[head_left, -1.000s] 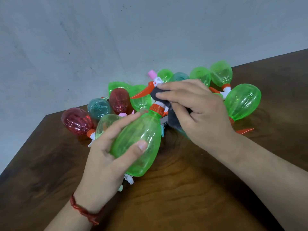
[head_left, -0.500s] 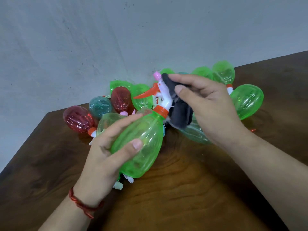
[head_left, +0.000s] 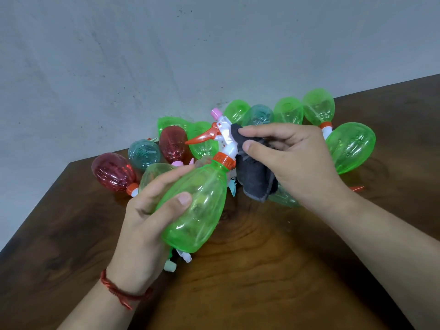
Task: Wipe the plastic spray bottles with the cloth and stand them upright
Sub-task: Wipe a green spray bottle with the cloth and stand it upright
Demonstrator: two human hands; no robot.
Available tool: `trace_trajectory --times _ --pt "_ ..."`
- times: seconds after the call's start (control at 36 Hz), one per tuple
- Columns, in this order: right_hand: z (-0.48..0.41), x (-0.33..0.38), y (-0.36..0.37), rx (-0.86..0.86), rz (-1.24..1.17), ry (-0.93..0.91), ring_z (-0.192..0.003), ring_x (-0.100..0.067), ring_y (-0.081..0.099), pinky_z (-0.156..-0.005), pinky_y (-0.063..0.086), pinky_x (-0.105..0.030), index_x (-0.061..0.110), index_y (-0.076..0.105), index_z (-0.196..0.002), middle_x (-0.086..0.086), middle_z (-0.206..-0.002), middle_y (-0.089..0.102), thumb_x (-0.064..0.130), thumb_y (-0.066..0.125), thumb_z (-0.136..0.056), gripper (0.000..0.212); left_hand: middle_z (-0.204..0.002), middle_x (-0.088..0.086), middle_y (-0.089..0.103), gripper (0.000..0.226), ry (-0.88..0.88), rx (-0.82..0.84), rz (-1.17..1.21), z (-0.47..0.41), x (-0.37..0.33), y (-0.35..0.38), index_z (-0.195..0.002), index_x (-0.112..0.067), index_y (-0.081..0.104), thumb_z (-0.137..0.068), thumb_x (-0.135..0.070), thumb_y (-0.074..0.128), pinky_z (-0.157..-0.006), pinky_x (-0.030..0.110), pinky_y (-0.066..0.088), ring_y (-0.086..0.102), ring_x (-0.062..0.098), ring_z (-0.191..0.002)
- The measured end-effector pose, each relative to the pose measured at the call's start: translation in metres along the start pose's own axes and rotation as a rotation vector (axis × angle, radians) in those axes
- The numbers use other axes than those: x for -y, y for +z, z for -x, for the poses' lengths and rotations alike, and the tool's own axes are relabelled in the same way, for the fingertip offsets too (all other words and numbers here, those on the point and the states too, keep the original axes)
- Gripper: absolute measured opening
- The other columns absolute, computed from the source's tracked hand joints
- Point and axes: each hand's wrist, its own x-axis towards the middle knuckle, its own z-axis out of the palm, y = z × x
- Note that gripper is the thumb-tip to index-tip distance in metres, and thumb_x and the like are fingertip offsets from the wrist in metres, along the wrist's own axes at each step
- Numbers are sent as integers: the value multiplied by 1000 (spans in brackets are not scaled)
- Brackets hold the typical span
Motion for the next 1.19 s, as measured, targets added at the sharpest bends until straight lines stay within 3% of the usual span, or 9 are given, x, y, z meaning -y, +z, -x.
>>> trace_trajectory --times 0.11,0.25,0.36,0.53,0.67,0.78,0.94,1.14,1.19 --pt "1 -1 -3 32 86 -34 -89 -9 78 -79 60 -26 26 84 -96 7 -94 83 -2 79 -89 29 -139 13 70 54 -7 -11 -8 -5 -2 -8 -133 -16 74 -79 -27 74 -92 50 62 70 39 -124" --pt "5 2 -1 63 221 -108 -105 -10 76 -97 62 -45 28 84 -94 13 -103 81 0 77 -87 30 -132 10 75 53 88 -133 -59 -8 -7 -12 -129 -23 76 -78 -37 74 -86 37 63 73 33 -119" --pt "10 5 4 78 188 -78 -101 -12 77 -92 63 -51 26 83 -103 12 -102 82 0 77 -91 29 -141 1 69 52 174 -152 -98 -4 -4 -5 -134 -30 70 -82 -38 74 -106 63 53 65 33 -133" --pt "35 0 33 326 55 93 -121 -4 69 -112 52 -39 26 77 -123 15 -125 76 -3 75 -94 40 -148 4 62 81 145 -181 -79 -7 1 -8 -148 -23 55 -87 -72 72 -114 65 45 58 31 -140" --pt "32 -5 34 260 21 118 -120 -6 71 -112 52 -42 29 77 -121 14 -123 77 -7 70 -95 46 -141 -2 67 45 66 -36 -228 -11 3 -11 -146 -25 59 -109 -44 40 -113 53 49 62 19 -136" --pt "33 -9 41 231 52 101 -121 -4 70 -113 52 -38 31 75 -122 15 -123 77 -9 67 -96 48 -145 -6 64 48 69 11 -309 -9 -4 -18 -152 -25 53 -107 -40 52 -110 38 53 60 16 -138" --pt "33 10 63 313 263 -11 -123 4 63 -107 49 -22 52 68 -123 23 -128 70 2 65 -100 55 -136 -6 73 56 6 -53 -292 5 -25 -33 -146 -27 59 -94 -37 78 -104 43 59 70 17 -126" --pt "23 31 129 490 520 -64 -109 11 56 -94 33 1 39 66 -141 20 -129 63 10 64 -101 49 -129 -8 76 54 -3 -223 -399 35 -53 -84 -138 -33 65 -88 -45 83 -99 46 62 74 18 -117" --pt "18 34 154 542 536 -46 -114 4 57 -100 38 -9 43 63 -144 19 -130 63 14 63 -102 51 -128 -12 75 55 -4 -285 -438 40 -60 -103 -136 -35 66 -86 -46 85 -100 44 61 73 13 -117"
